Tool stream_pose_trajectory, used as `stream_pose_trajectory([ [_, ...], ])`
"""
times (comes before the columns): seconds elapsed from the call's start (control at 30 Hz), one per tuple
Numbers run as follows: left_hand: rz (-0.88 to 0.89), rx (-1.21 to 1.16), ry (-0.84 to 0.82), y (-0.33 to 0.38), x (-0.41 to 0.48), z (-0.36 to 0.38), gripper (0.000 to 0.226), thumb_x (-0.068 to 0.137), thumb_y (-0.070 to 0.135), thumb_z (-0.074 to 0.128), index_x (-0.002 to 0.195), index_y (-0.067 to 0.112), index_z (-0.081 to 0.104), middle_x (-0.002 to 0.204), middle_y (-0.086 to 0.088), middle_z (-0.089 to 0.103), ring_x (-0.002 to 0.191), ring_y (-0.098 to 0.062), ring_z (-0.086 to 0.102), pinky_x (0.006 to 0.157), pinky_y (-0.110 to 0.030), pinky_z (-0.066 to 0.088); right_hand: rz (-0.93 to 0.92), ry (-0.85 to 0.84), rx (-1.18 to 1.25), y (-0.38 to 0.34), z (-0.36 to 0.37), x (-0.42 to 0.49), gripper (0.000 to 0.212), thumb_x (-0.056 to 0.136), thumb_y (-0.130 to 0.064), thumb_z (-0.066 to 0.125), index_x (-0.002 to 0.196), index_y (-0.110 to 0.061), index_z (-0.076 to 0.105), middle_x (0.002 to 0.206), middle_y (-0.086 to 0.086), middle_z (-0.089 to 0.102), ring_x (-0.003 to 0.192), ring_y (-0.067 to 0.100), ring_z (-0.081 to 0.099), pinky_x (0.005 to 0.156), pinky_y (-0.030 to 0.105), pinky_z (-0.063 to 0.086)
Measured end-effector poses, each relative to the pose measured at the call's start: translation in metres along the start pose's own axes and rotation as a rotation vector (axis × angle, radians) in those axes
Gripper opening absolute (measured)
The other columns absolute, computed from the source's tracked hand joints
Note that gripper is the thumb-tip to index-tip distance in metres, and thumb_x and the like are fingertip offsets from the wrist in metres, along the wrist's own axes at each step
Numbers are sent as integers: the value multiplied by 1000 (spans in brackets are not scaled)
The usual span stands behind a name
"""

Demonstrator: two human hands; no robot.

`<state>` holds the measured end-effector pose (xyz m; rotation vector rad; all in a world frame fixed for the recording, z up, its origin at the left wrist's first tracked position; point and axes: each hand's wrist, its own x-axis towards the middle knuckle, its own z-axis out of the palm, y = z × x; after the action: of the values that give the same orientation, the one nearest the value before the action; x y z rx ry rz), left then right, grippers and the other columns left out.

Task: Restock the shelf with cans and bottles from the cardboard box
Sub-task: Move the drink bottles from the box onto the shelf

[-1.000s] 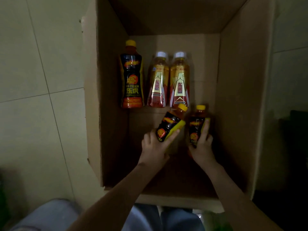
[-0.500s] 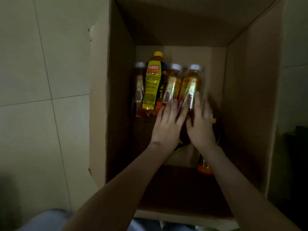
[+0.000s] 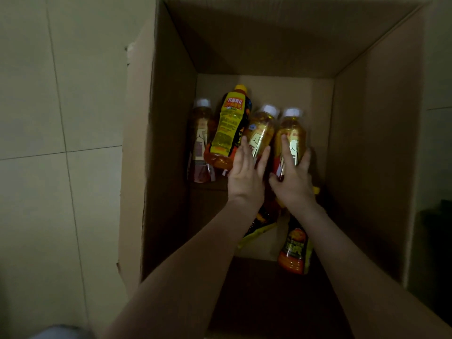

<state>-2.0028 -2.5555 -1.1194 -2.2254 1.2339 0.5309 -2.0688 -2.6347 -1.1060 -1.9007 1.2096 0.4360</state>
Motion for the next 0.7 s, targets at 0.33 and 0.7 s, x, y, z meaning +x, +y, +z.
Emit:
stream_pose_trajectory([
  [0.33,59,-403,288,35,13,-1,81,77,39,71,148,22,34,145,-12,31,132,-41,34,105,-53,38,32,164,33,25,-28,-30,87,88,-29,59,144,-57,-2,157,3,3,134,37,32,105,52,40],
  [0.7,-269,-1434,-395,-16,-57,-87,107,63,35,75,146,52,9,153,-10,22,132,-32,39,108,-39,38,147,135,534,-19,-89,-138,85,88,-20,63,139,-64,12,152,-5,24,133,19,37,106,47,40],
])
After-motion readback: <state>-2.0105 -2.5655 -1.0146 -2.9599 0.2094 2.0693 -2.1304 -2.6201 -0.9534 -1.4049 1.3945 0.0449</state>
